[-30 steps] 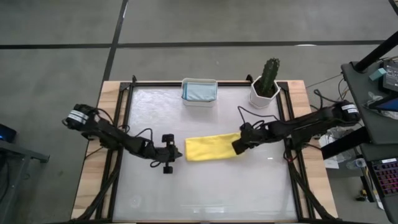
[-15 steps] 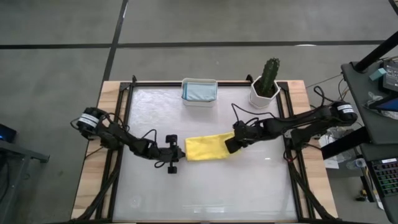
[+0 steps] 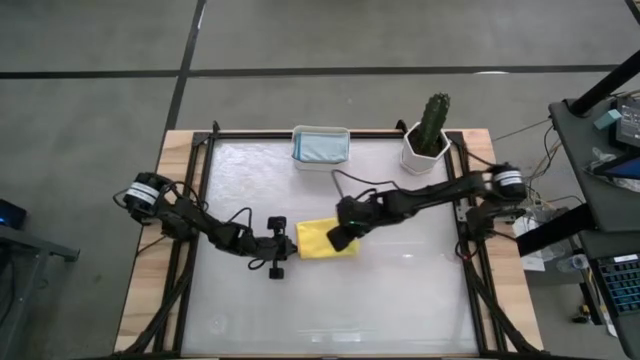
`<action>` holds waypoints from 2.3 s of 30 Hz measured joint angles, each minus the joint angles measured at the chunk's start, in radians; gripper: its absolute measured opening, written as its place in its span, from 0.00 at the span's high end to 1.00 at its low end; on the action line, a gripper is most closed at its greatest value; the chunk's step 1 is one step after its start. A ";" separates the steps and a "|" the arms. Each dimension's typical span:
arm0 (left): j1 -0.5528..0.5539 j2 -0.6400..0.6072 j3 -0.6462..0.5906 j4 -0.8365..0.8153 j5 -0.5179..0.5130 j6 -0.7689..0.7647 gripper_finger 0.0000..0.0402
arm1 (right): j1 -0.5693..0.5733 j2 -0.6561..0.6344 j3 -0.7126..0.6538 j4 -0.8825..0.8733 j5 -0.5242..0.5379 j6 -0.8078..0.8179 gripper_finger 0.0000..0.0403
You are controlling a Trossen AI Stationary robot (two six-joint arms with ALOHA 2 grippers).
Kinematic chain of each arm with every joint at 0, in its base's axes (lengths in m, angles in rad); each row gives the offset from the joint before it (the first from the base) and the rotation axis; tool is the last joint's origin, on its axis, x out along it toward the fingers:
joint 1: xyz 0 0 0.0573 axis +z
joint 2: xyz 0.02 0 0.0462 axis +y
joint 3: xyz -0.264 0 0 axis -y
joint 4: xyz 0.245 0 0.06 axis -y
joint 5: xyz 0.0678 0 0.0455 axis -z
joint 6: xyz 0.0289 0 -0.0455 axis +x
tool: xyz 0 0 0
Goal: Fold microfiber towels
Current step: Fold the yellow cloth
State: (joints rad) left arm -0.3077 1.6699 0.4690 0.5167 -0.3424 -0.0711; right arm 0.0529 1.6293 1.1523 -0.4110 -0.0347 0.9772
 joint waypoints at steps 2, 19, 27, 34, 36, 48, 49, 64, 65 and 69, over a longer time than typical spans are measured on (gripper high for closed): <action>0.000 0.000 0.000 0.000 0.000 0.000 0.99 | -0.007 0.051 0.054 -0.004 -0.010 -0.031 0.97; 0.000 0.000 -0.001 0.000 -0.001 0.001 0.99 | -0.034 0.250 0.246 0.005 -0.047 -0.159 0.97; 0.000 0.000 -0.001 0.000 -0.002 0.001 0.99 | -0.034 0.254 0.243 0.054 -0.036 -0.178 0.97; 0.000 0.000 -0.001 0.000 -0.003 0.001 0.99 | -0.034 0.254 0.238 0.063 -0.035 -0.178 0.82; 0.000 0.000 -0.001 0.000 -0.003 0.001 0.99 | -0.034 0.254 0.238 0.087 -0.035 -0.182 0.75; 0.000 0.000 -0.001 0.000 -0.003 0.001 0.99 | -0.002 0.254 0.244 0.250 -0.078 -0.312 0.49; 0.000 0.000 -0.001 0.000 -0.003 0.001 0.99 | 0.005 0.254 0.246 0.249 -0.079 -0.340 0.49; 0.000 0.000 -0.001 0.000 -0.003 0.000 0.99 | 0.069 0.202 0.235 0.033 0.065 -0.580 0.53; 0.000 0.000 -0.001 0.000 -0.003 0.001 0.99 | 0.070 0.206 0.233 0.034 0.064 -0.582 0.53; 0.000 0.000 -0.001 0.000 -0.003 0.000 0.99 | 0.070 0.242 0.227 0.029 0.105 -0.589 0.54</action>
State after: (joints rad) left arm -0.3077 1.6695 0.4679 0.5167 -0.3450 -0.0708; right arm 0.1226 1.8714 1.3793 -0.3819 0.0703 0.3886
